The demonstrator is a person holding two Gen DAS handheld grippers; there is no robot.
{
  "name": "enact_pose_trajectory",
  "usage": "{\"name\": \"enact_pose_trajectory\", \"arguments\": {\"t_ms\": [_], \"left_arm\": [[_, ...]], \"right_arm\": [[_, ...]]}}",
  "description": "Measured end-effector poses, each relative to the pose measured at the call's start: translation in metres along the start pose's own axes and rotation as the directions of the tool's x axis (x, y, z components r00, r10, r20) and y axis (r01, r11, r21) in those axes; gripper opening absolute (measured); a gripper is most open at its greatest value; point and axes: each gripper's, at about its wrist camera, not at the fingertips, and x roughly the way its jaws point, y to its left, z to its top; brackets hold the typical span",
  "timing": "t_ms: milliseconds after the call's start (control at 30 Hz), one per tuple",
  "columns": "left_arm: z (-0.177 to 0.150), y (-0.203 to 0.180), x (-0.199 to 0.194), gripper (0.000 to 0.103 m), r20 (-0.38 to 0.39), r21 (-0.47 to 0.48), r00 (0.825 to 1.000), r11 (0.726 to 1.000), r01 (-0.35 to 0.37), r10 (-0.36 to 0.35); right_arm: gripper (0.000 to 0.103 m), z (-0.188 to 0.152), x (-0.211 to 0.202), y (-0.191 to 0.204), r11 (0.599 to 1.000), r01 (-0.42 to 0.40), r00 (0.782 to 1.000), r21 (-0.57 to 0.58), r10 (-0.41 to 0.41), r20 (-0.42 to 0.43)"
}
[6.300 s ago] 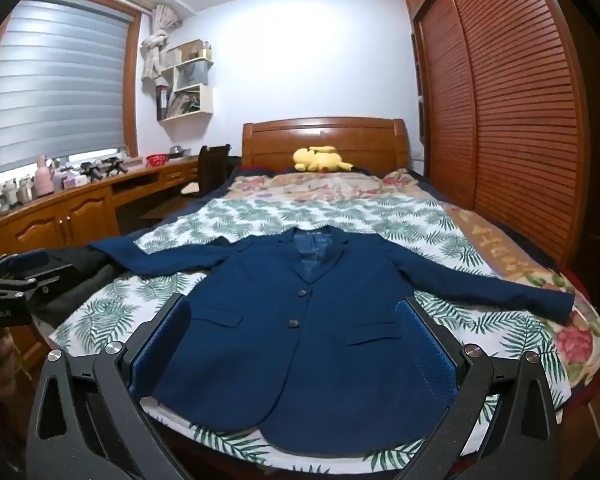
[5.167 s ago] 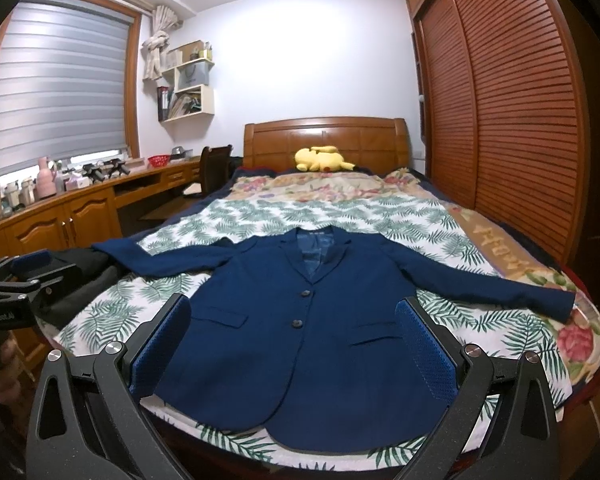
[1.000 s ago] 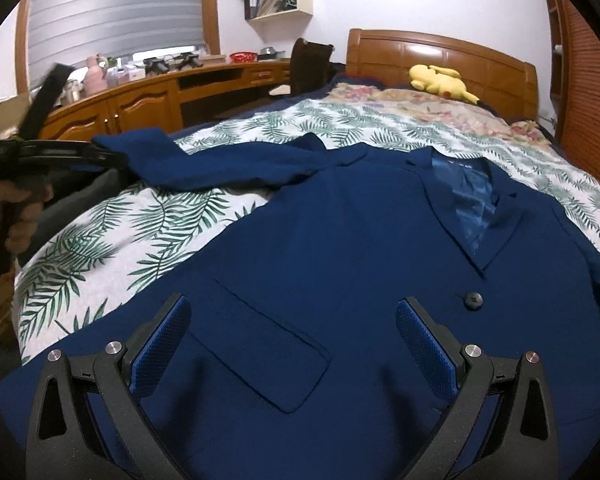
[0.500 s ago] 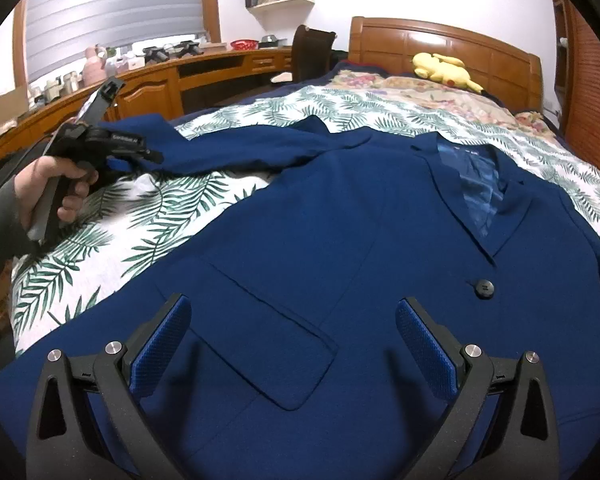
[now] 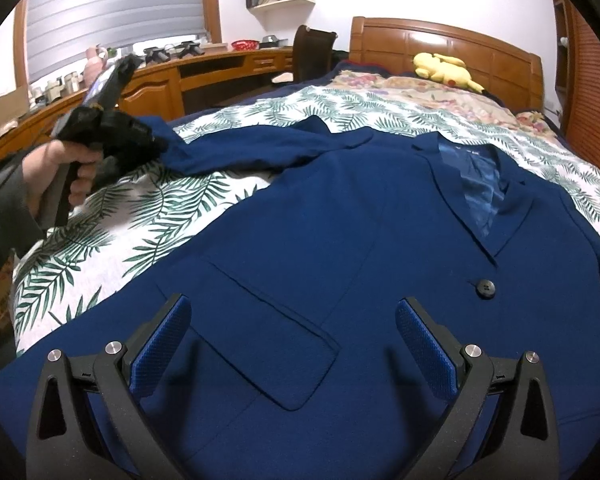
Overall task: Fold large clothes
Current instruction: 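Move the left tool to the blazer sleeve nearest it and grasp it, then fold the held sleeve across the blazer front and open the left tool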
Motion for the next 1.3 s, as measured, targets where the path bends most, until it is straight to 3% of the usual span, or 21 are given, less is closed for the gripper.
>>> {"name": "enact_pose_trajectory", "arguments": {"t_ms": [333,533,700,967,1300], "left_arm": [[0.011,-0.102,-0.074,0.000,0.067,0.203,0.993,0.976,0.082,-0.098],[-0.001,-0.155,-0.092,0.000,0.054,0.287,0.987,0.949,0.131,-0.153],[-0.011,-0.189,-0.093,0.000,0.036,0.335,0.990,0.934,0.120,-0.140],[-0.050,-0.196,-0.099,0.007,-0.051,0.356,0.984,0.917,0.178,-0.172],[-0.101,-0.175,-0.126,0.032,-0.074,0.312,0.961,0.909,0.275,-0.266]], "right_arm": [[0.103,-0.008,-0.044,-0.021,1.000,0.004,1.000,0.022,-0.005,0.023],[0.103,-0.023,-0.072,-0.048,0.997,0.061,0.998,0.055,-0.062,0.015],[0.103,-0.034,-0.089,-0.067,0.990,0.104,0.994,0.090,-0.105,0.006],[0.103,-0.038,-0.101,-0.075,0.985,0.131,0.991,0.110,-0.132,0.007],[0.103,-0.029,-0.089,-0.066,0.990,0.112,0.993,0.090,-0.113,0.015]]}}
